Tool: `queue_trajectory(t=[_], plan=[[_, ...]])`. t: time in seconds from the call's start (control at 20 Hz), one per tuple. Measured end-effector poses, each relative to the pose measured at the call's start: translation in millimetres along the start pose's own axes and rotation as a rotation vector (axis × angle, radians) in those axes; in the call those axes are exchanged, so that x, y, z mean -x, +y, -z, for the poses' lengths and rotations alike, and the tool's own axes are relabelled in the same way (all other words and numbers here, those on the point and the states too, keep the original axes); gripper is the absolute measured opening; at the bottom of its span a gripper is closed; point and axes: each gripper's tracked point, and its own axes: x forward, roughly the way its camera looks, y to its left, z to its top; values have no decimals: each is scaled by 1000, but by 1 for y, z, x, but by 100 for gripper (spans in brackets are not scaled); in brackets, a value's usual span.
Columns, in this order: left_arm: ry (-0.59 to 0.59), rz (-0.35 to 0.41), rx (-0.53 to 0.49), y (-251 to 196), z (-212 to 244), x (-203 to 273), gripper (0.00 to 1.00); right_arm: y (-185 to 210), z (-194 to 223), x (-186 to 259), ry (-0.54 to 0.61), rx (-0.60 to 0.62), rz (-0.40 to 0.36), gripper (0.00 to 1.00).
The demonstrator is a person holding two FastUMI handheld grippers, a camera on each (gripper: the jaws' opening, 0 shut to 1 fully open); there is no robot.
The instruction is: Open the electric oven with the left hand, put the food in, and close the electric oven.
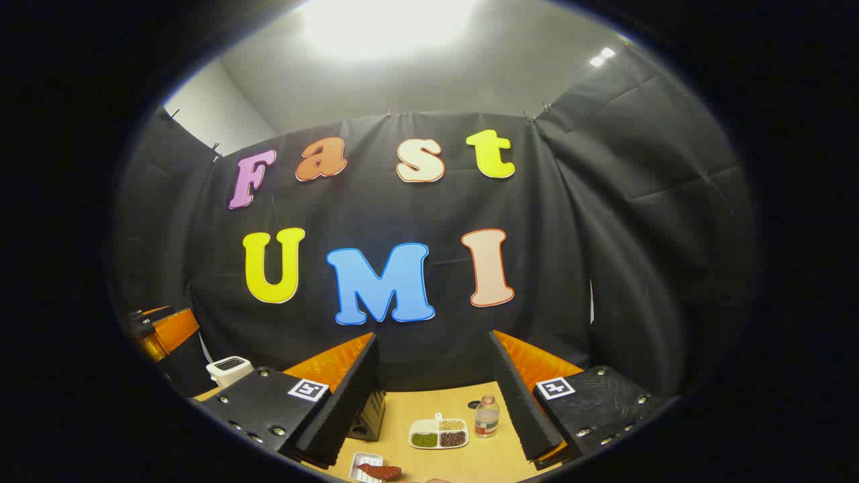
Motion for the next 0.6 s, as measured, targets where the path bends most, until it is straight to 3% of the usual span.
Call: queue_trajectory(t=[0.4, 0.6], plan=[[-15, -20, -11, -24, 1, -2, 99, 11, 7, -2, 11, 19, -94, 96], [-24, -12, -20, -25, -4, 3, 99, 12, 10, -2, 28, 7, -95, 97]])
